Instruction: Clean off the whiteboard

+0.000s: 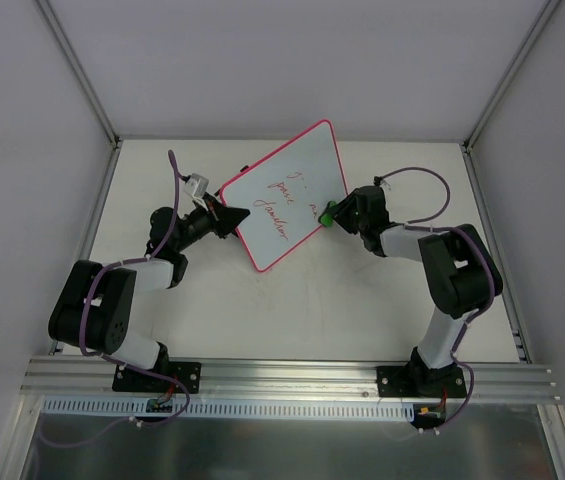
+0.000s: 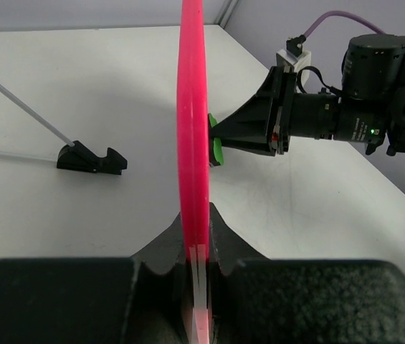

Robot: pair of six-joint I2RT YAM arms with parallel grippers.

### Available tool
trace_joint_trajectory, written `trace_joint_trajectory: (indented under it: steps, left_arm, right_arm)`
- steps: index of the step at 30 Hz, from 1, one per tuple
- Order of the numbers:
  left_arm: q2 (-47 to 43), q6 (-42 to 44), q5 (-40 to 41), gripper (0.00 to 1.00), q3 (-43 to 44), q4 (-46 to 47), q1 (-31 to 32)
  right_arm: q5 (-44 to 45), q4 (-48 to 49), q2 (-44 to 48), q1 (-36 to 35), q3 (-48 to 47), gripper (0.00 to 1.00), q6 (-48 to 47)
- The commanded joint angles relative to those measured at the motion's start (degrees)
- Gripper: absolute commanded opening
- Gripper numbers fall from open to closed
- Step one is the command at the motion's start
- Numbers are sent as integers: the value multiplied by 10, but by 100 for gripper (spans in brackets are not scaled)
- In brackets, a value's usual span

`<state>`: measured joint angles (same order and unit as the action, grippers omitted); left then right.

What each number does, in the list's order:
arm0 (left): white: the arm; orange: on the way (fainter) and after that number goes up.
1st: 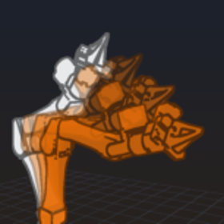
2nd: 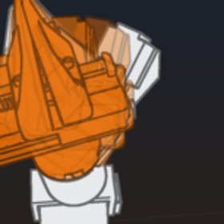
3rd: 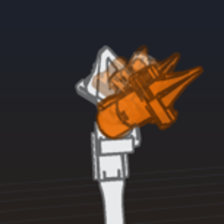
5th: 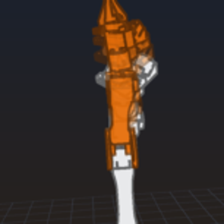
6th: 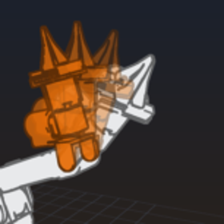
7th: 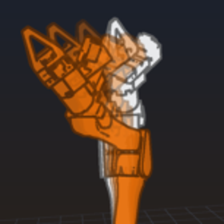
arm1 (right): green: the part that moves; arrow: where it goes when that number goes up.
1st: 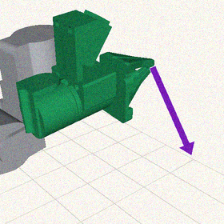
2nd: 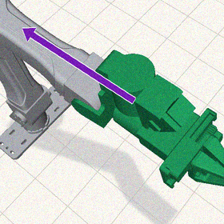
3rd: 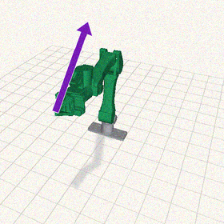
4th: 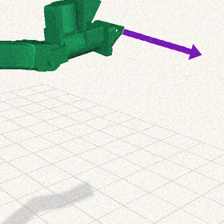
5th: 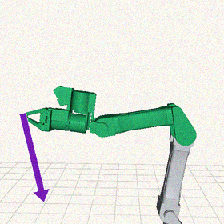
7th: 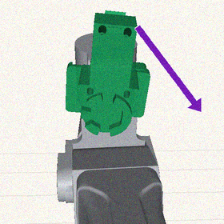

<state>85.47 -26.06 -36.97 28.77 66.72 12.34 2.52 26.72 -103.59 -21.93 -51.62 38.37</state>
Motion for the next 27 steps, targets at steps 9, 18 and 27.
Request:
trace_joint_trajectory:
  steps: [9, 18, 27]
  left_arm:
    - [-21, 5, -75, 0, 17, 52, 15]
    - [-21, 8, -75, 0, 16, 44, 19]
    - [-30, 17, -67, 0, 14, 33, 20]
  right_arm:
    - [9, 34, 30, -50, -75, 0, -20]
    - [9, 39, 30, -94, -185, 0, -3]
    - [23, 42, 18, -108, -205, 0, -6]
